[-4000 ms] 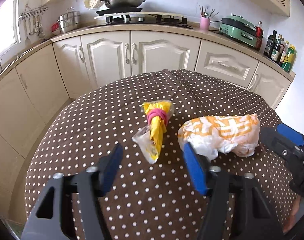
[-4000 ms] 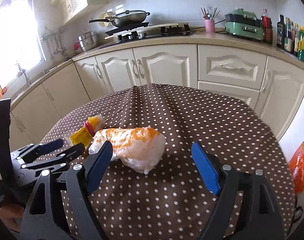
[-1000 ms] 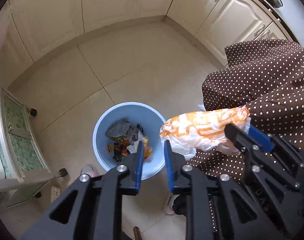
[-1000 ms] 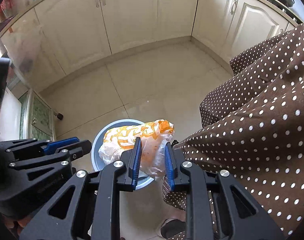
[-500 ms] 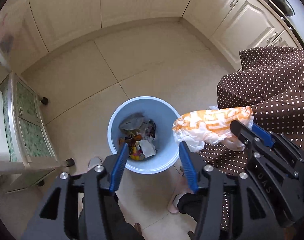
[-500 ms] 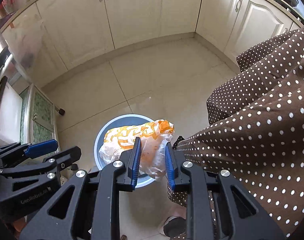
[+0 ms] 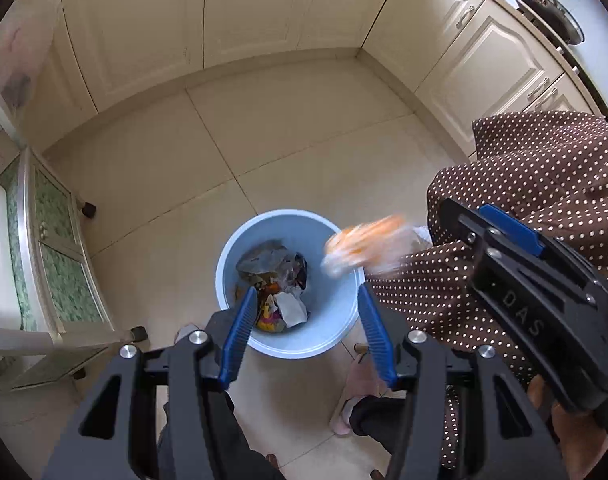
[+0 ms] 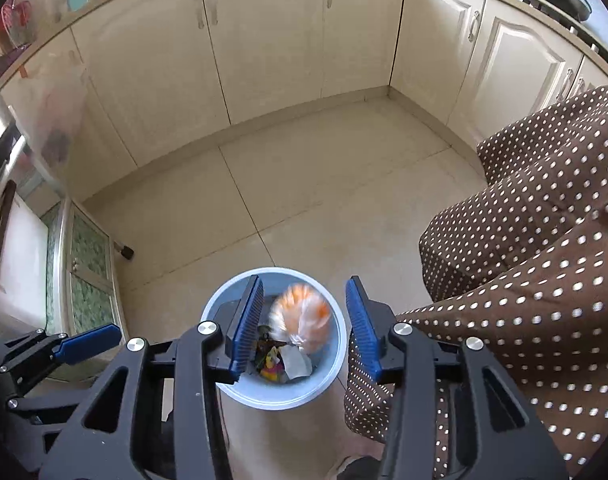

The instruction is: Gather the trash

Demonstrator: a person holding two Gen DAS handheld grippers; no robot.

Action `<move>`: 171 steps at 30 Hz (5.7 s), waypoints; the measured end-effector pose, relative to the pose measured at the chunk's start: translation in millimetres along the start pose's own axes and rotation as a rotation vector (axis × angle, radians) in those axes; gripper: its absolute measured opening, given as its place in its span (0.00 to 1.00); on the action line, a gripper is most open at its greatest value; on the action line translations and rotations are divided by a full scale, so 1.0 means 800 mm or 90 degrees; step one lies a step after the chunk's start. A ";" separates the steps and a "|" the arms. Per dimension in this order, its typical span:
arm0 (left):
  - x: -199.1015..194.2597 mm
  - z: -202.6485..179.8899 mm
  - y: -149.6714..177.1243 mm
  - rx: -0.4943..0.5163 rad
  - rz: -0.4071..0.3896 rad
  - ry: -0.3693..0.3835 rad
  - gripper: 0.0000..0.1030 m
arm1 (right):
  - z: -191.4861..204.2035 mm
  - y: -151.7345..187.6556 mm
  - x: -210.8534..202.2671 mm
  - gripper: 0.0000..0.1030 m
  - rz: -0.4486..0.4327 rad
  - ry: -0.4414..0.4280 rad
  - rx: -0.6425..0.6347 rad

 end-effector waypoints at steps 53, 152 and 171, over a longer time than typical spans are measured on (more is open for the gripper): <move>-0.617 -0.334 0.199 0.315 -0.614 0.046 0.86 | -0.170 0.224 -0.723 0.93 -0.564 0.196 0.127; -0.600 -0.358 0.224 0.366 -0.593 0.051 0.87 | -0.176 0.241 -0.715 0.93 -0.545 0.176 0.151; -0.596 -0.356 0.224 0.368 -0.590 0.052 0.87 | -0.176 0.237 -0.713 0.93 -0.541 0.172 0.148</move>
Point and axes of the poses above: each gripper's, at about its wrist camera, not at the fingertips, and x roughly the way its jaws point, z to its left, y to its underside, the point moved 9 cm from there along x, roughly the way its jaws point, and after that the axes turned 11 degrees about x, right-handed, at the moved point
